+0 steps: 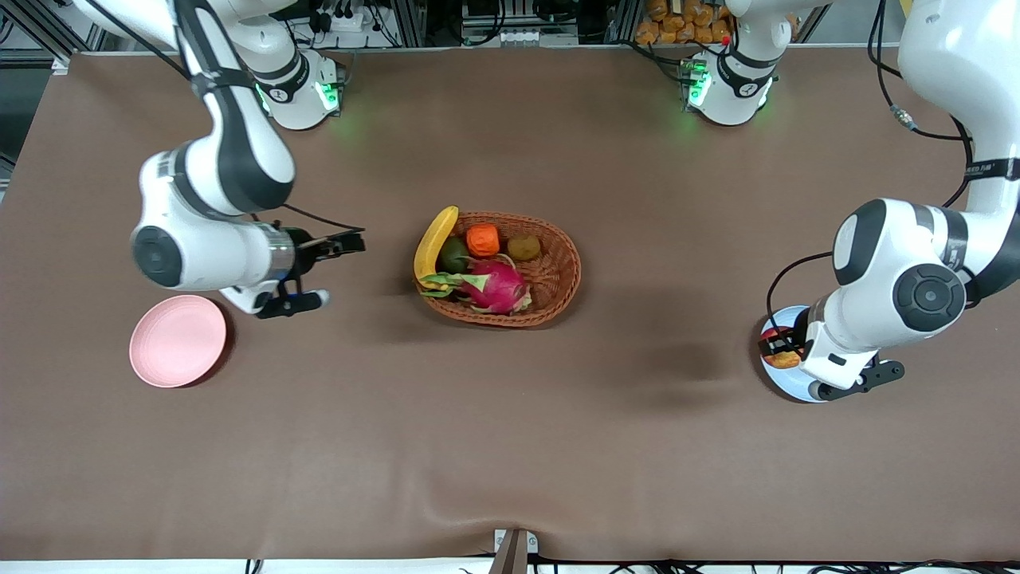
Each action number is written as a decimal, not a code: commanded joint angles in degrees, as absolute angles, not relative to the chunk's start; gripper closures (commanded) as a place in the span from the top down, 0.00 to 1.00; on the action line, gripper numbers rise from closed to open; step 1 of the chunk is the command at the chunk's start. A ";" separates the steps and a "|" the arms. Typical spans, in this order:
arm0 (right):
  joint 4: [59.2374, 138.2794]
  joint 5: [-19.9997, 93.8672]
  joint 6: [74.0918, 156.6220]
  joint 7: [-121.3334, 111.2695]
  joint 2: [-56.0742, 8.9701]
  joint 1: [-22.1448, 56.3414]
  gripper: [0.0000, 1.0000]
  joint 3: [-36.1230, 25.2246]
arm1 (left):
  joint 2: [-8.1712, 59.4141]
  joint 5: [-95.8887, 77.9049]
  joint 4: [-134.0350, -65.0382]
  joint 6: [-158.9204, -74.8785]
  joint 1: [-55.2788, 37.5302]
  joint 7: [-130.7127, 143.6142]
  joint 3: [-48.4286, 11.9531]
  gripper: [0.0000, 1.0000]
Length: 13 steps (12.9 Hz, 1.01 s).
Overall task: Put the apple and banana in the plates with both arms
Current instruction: 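Carry the apple to the blue plate while the right gripper nears the banana, then lower the apple onto the blue plate while the right gripper grasps the banana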
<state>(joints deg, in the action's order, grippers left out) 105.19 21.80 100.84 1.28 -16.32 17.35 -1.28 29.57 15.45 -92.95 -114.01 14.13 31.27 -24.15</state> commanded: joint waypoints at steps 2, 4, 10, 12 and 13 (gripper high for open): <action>108.37 23.47 107.55 14.29 -15.37 24.50 1.00 -1.93 | 29.79 15.73 -99.04 -121.27 18.10 27.34 -24.79 0.00; 109.94 23.47 115.53 21.15 -17.74 29.77 1.00 -1.93 | 31.89 15.82 -100.45 -125.31 20.21 24.37 -24.79 0.00; 114.34 23.29 121.73 27.07 -19.16 33.22 1.00 -2.02 | 36.73 16.96 -100.37 -130.42 24.69 14.16 -24.52 0.00; 114.61 23.29 122.43 27.16 -20.91 33.75 1.00 -1.93 | 37.26 17.92 -100.20 -130.60 24.87 13.19 -24.43 0.01; 114.61 23.29 122.87 27.25 -21.61 33.84 1.00 -1.93 | 37.27 18.80 -100.20 -130.69 24.87 13.18 -24.43 0.28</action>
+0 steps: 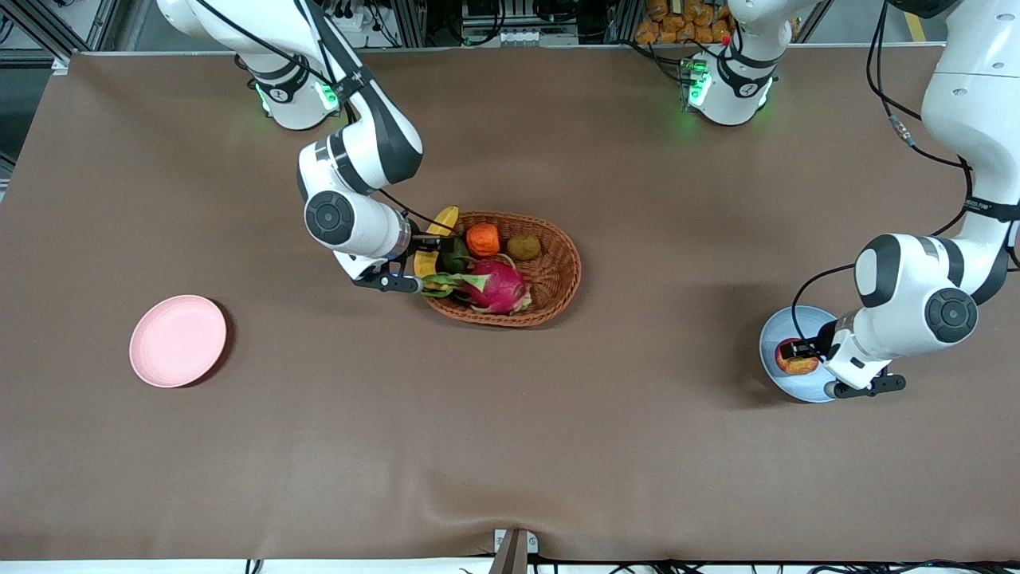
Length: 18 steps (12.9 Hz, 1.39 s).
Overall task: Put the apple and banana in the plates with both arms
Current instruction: 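Lower the apple onto the blue plate while the right gripper grasps the banana, then open the left gripper and withdraw while the right gripper carries the banana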
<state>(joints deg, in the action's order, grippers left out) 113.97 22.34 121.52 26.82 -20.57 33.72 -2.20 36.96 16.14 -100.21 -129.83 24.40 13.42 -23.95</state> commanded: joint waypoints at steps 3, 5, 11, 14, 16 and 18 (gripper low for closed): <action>114.43 23.38 123.57 29.43 -22.23 33.84 1.00 -1.93 | 36.39 18.90 -100.11 -130.43 24.96 13.18 -24.43 1.00; 114.08 23.47 124.36 32.24 -22.76 34.10 1.00 -1.93 | 34.29 18.64 -100.11 -129.04 25.66 13.01 -24.87 1.00; 114.08 23.47 126.30 32.78 -24.26 35.16 0.20 -1.93 | 22.61 17.84 -98.71 -116.47 25.49 13.36 -33.21 1.00; 114.00 23.47 125.69 32.61 -23.65 34.63 0.07 -1.93 | 19.26 17.84 -93.27 -106.82 25.49 13.27 -37.43 1.00; 113.21 23.29 124.02 32.52 -22.07 34.28 0.07 -2.20 | 17.85 17.32 -88.88 -100.57 25.49 13.18 -39.63 1.00; 111.63 22.59 120.43 32.08 -20.05 33.23 0.07 -3.24 | 16.70 14.08 -84.92 -96.70 25.58 13.18 -40.17 1.00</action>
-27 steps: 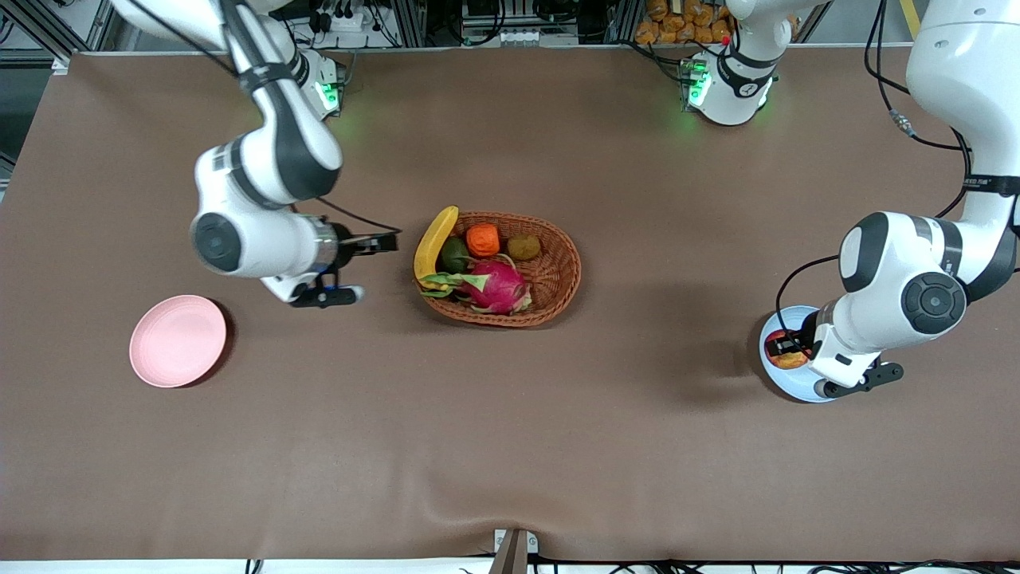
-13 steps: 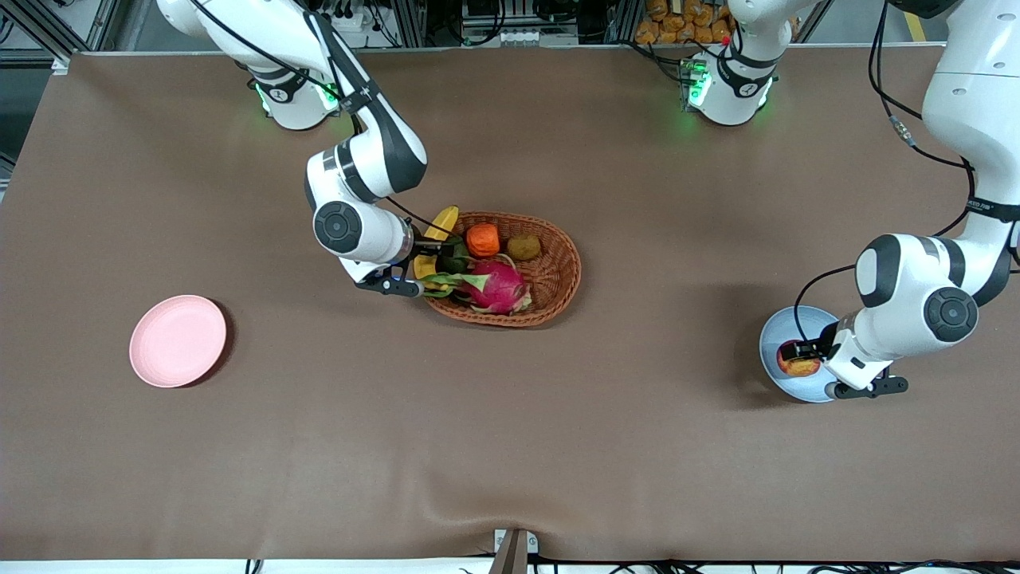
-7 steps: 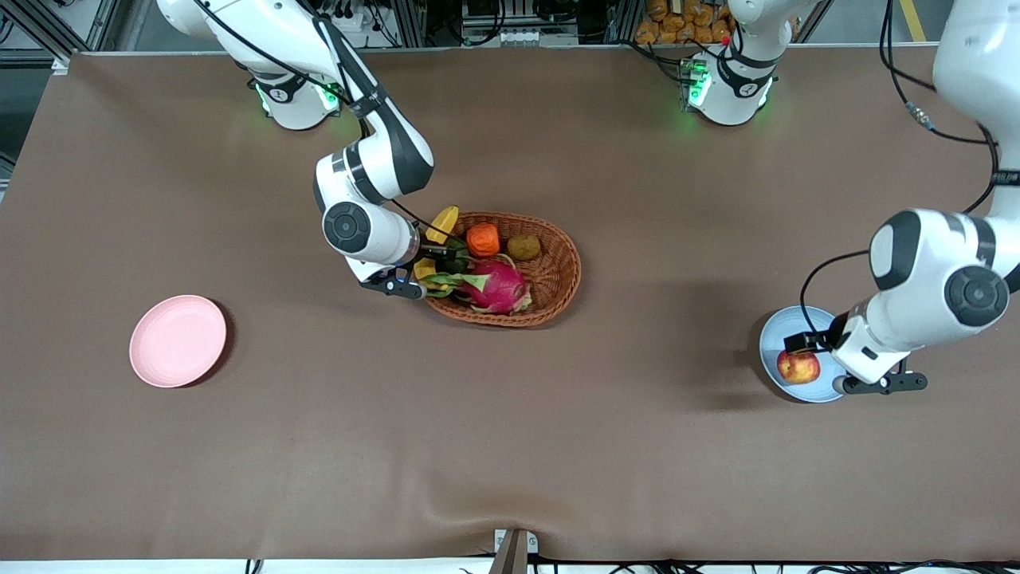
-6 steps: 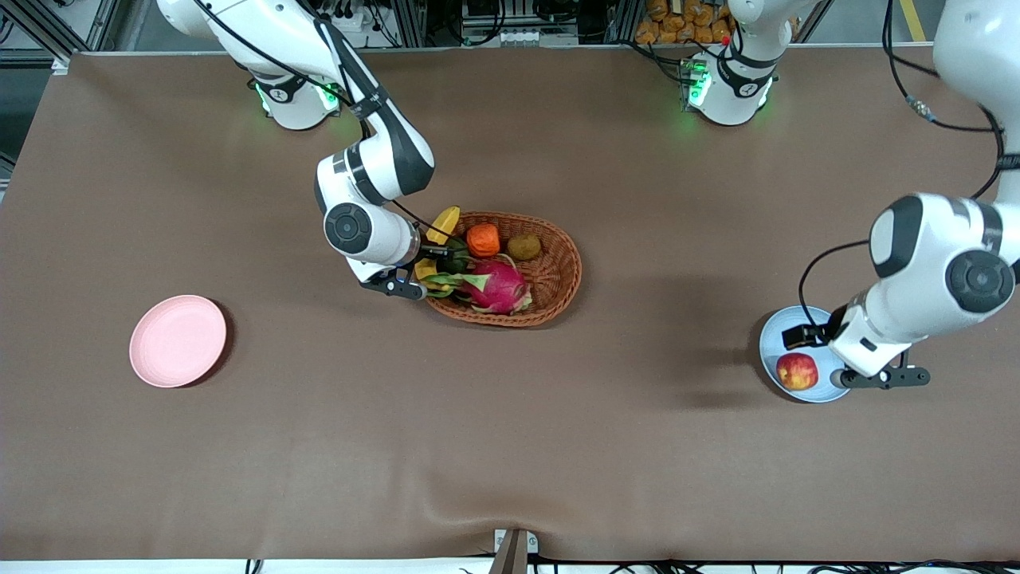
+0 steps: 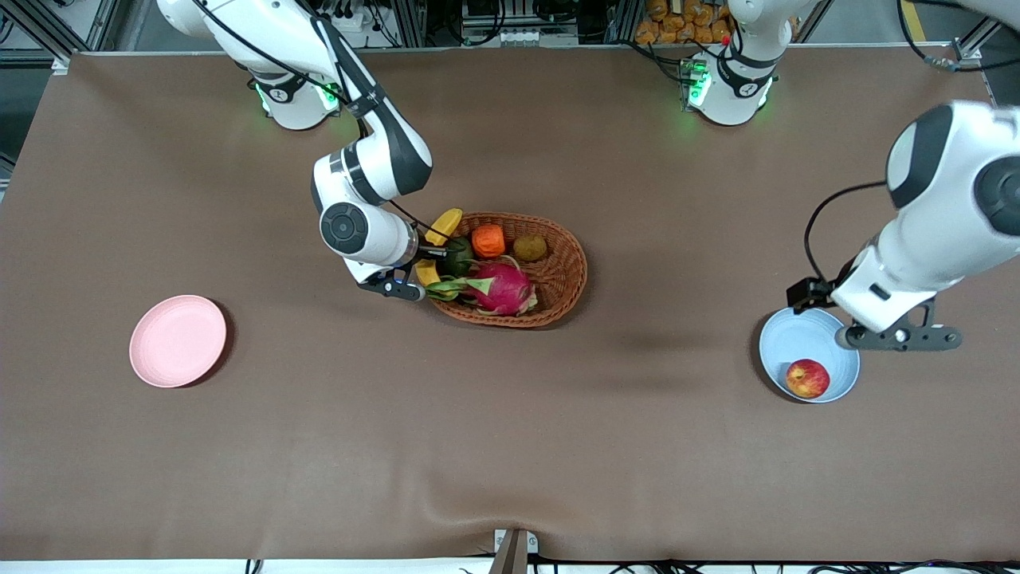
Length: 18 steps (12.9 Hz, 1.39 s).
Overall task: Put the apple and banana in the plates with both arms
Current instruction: 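Open the left gripper and withdraw while the right gripper carries the banana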
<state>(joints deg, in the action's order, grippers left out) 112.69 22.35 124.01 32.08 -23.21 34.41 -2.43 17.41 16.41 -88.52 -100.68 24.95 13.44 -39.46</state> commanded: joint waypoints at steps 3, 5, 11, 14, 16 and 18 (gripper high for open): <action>110.74 21.10 116.03 27.53 -17.50 30.86 0.07 -6.32 | 16.61 12.83 -80.60 -92.04 25.58 13.27 -40.25 1.00; 110.39 19.08 112.26 21.74 -15.65 28.40 0.07 -9.04 | 16.52 12.83 -79.20 -90.10 25.58 13.27 -40.25 1.00; 101.78 6.24 101.60 2.95 -16.26 16.64 0.07 -13.89 | 14.50 12.57 -78.05 -87.98 26.54 11.70 -40.17 1.00; 96.79 5.80 101.78 -7.35 -22.04 8.55 0.07 -13.89 | 13.36 11.08 -78.05 -87.89 26.81 10.72 -39.99 1.00; 92.66 5.80 101.78 -13.16 -26.43 4.50 0.07 -13.89 | 12.40 11.07 -78.05 -86.32 26.81 10.72 -39.99 1.00; 89.23 5.89 101.78 -17.03 -30.83 1.07 0.07 -13.89 | 11.17 10.99 -78.13 -85.43 26.72 10.46 -39.90 1.00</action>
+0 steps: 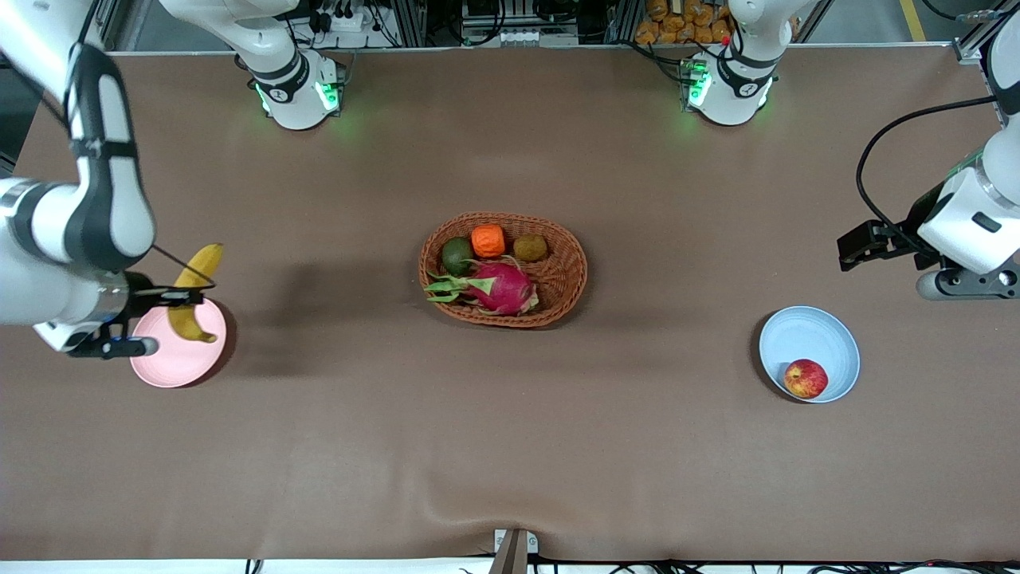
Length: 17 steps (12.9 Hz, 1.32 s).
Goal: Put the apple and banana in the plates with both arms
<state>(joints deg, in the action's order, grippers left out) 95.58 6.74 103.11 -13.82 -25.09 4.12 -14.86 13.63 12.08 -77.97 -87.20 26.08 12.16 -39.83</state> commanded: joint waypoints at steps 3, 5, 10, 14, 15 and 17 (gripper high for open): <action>85.45 6.24 102.30 -20.55 -36.89 -2.45 0.07 -13.80 | 10.90 10.90 -78.40 -85.43 26.72 10.46 -40.08 1.00; 84.29 6.50 103.53 -22.41 -39.54 -4.03 0.07 -13.71 | 10.72 10.90 -78.31 -85.43 26.63 10.46 -40.25 1.00; 84.38 6.94 107.23 -24.26 -42.71 -5.89 0.12 -13.54 | 6.43 7.57 -79.18 -85.34 15.96 9.67 -28.71 1.00; 84.38 6.94 106.70 -25.58 -42.45 -5.89 1.00 -13.54 | 1.16 3.96 -84.45 -84.55 -1.73 8.45 -7.85 1.00; 84.38 6.94 106.09 -25.66 -42.19 -5.71 1.00 -13.54 | 0.19 3.35 -85.94 -84.55 -1.67 8.35 -7.30 1.00; 84.38 6.86 104.86 -26.02 -40.09 -4.93 1.00 -13.45 | -1.92 2.72 -88.23 -84.55 -1.58 8.44 -7.03 1.00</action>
<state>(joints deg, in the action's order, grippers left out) 85.11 6.79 106.89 -24.93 -42.17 -4.98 -14.17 1.62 4.00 -84.14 -84.26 -1.17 9.39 -8.11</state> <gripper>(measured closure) 0.084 0.000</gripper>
